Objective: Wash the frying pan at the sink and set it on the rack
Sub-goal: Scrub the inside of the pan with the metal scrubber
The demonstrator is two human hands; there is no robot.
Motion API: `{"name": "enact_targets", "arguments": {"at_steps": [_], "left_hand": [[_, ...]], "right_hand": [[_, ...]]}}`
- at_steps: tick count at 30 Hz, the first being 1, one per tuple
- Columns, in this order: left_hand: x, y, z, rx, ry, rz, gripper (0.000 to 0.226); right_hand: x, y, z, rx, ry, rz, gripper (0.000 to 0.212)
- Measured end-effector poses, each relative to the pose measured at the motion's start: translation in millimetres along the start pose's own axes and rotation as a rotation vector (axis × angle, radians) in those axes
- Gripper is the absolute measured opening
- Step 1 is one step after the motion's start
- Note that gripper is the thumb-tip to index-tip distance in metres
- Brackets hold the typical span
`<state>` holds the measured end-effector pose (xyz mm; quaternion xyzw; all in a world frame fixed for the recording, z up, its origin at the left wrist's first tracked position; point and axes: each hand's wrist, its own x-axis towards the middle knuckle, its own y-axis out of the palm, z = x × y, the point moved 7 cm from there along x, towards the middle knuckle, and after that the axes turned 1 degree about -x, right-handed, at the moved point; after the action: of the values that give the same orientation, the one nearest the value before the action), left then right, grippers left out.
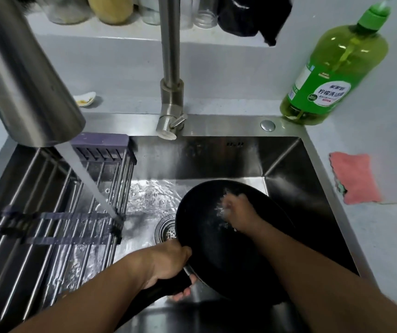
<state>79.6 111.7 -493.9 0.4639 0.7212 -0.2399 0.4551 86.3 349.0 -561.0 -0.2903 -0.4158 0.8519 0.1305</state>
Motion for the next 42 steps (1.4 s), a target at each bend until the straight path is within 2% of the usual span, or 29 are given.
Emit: {"name": "enact_targets", "arguments": {"at_steps": [2, 4, 6, 8, 9, 11, 14, 16, 19, 20, 22, 23, 24, 26, 28, 29, 30, 31, 32, 34, 37, 39, 41, 42], "left_hand": [[-0.3, -3.8, -2.6, 0.048, 0.017, -0.032, 0.03], [-2.2, -10.5, -5.1, 0.075, 0.013, -0.042, 0.031], [-3.3, -17.3, -7.6, 0.096, 0.014, -0.047, 0.033], [-2.5, -24.0, -12.3, 0.134, 0.022, -0.068, 0.031], [-1.6, -25.7, -13.8, 0.145, 0.024, -0.072, 0.029], [1.1, -26.2, -13.1, 0.141, 0.007, -0.062, 0.027], [1.4, -24.5, -15.2, 0.171, 0.008, -0.052, 0.03], [1.0, -21.4, -21.9, 0.257, 0.034, -0.037, 0.03], [0.5, -22.5, -31.0, 0.291, 0.049, -0.035, 0.051], [-0.3, -23.5, -32.9, 0.289, 0.049, -0.037, 0.061], [-2.9, -26.7, -31.3, 0.27, 0.022, -0.045, 0.08], [-3.1, -27.1, -31.4, 0.252, 0.013, -0.048, 0.086], [-4.4, -28.8, -29.8, 0.232, 0.001, -0.059, 0.087], [-5.3, -30.2, -27.2, 0.195, 0.006, -0.089, 0.068], [-3.9, -33.4, -23.5, 0.2, 0.032, -0.129, 0.043], [-2.6, -33.5, -19.2, 0.201, 0.04, -0.142, 0.036], [-1.9, -32.3, -15.5, 0.203, 0.047, -0.142, 0.031], [0.6, -28.9, -9.5, 0.192, 0.04, -0.125, 0.025], [1.6, -26.8, -4.8, 0.164, 0.027, -0.115, 0.021], [2.3, -20.7, 0.3, 0.145, 0.009, -0.107, 0.018], [3.2, -17.5, -6.3, 0.175, 0.015, -0.112, 0.018], [2.6, -14.1, -8.2, 0.156, 0.058, -0.058, 0.015], [-1.6, -13.1, -7.8, 0.116, 0.074, -0.051, 0.029], [-4.8, -12.7, -9.4, 0.133, 0.078, -0.038, 0.03]], "right_hand": [[-0.7, 30.9, 42.3, 0.275, -0.068, 0.084, 0.025], [-27.8, 53.9, 68.8, 0.361, -0.117, 0.338, 0.033], [-67.8, 64.8, 62.6, 0.248, -0.112, 0.611, 0.029], [-99.3, 62.4, 29.1, -0.037, -0.133, 0.801, 0.011], [-101.5, 54.3, 4.0, -0.18, -0.088, 0.81, 0.011], [-80.0, 21.2, -31.2, -0.292, 0.065, 0.617, 0.023], [-27.1, -23.3, -26.6, -0.26, 0.118, 0.121, 0.011], [2.4, -9.0, -5.0, -0.07, 0.188, 0.002, 0.022], [9.7, 27.7, 48.1, 0.475, 0.295, -0.034, 0.006], [1.0, 36.5, 68.1, 0.646, 0.269, 0.015, 0.012], [-33.7, 58.7, 100.4, 0.878, 0.192, 0.217, 0.016], [-61.2, 64.0, 107.5, 0.893, 0.151, 0.362, 0.014], [-91.5, 68.4, 108.7, 0.834, 0.108, 0.51, 0.012], [-134.7, 67.5, 73.3, 0.501, 0.011, 0.718, 0.011], [-143.5, 53.9, 10.3, -0.024, -0.064, 0.758, 0.006], [-132.1, 36.9, -18.4, -0.342, -0.063, 0.644, 0.02], [-113.0, 13.7, -37.4, -0.607, -0.045, 0.463, 0.032], [-89.8, -8.9, -44.0, -0.706, -0.028, 0.224, 0.036], [-68.0, -25.4, -41.3, -0.702, -0.022, 0.04, 0.033], [-29.9, -33.6, -29.0, -0.434, 0.014, -0.176, 0.019], [6.6, -11.3, 13.3, 0.107, 0.098, -0.321, 0.012], [12.2, 8.0, 52.9, 0.436, 0.116, -0.284, 0.015], [6.2, 31.4, 84.8, 0.708, 0.085, -0.097, 0.024], [-2.6, 40.6, 98.2, 0.761, 0.048, 0.041, 0.026]]}}
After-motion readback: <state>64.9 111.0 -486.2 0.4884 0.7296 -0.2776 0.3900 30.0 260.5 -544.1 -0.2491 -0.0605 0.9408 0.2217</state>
